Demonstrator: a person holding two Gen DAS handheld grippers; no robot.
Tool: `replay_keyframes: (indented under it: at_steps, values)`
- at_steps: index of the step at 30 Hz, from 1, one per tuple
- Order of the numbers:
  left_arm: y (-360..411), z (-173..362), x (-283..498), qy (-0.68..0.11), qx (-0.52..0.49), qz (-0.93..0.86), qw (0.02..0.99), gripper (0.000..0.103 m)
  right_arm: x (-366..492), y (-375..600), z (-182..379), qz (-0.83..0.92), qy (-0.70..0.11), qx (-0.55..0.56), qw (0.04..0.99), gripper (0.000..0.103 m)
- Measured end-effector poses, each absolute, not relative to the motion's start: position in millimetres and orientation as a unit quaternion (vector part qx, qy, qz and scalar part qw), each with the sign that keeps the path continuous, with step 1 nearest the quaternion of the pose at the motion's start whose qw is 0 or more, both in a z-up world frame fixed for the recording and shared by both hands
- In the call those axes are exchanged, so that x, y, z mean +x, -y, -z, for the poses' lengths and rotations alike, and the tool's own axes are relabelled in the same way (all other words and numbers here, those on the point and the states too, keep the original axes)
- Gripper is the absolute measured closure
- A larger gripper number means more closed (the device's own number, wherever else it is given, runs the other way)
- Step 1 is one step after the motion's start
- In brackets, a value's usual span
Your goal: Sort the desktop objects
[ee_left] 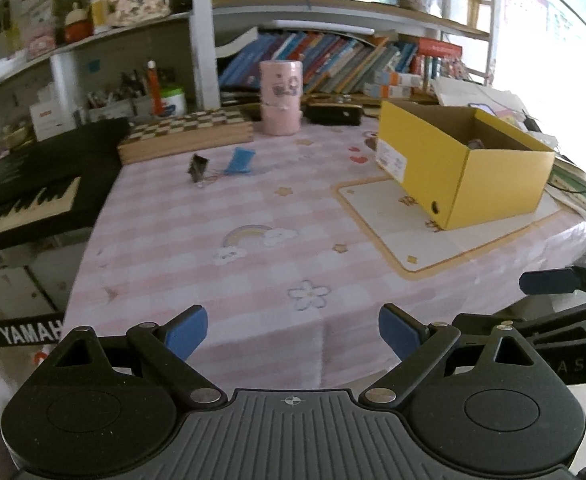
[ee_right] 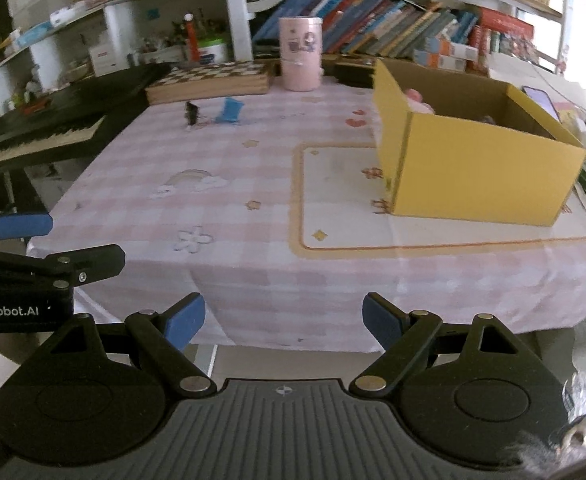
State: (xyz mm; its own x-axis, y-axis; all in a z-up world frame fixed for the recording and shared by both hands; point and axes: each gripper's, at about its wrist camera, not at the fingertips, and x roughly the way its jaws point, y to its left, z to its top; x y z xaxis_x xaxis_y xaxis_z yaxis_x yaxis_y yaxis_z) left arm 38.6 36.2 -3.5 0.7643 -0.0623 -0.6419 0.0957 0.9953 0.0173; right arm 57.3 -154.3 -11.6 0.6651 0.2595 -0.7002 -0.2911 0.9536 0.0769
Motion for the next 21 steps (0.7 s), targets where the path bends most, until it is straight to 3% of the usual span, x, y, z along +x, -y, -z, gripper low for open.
replay_keyframes:
  at_steps: [21]
  values:
    - [-91.5,-3.9,23.5,-0.316,-0.004,-0.010,0.949,0.008,59.5,95.4,-0.7,-0.189,-0.355,-0.033,0.915,0.018]
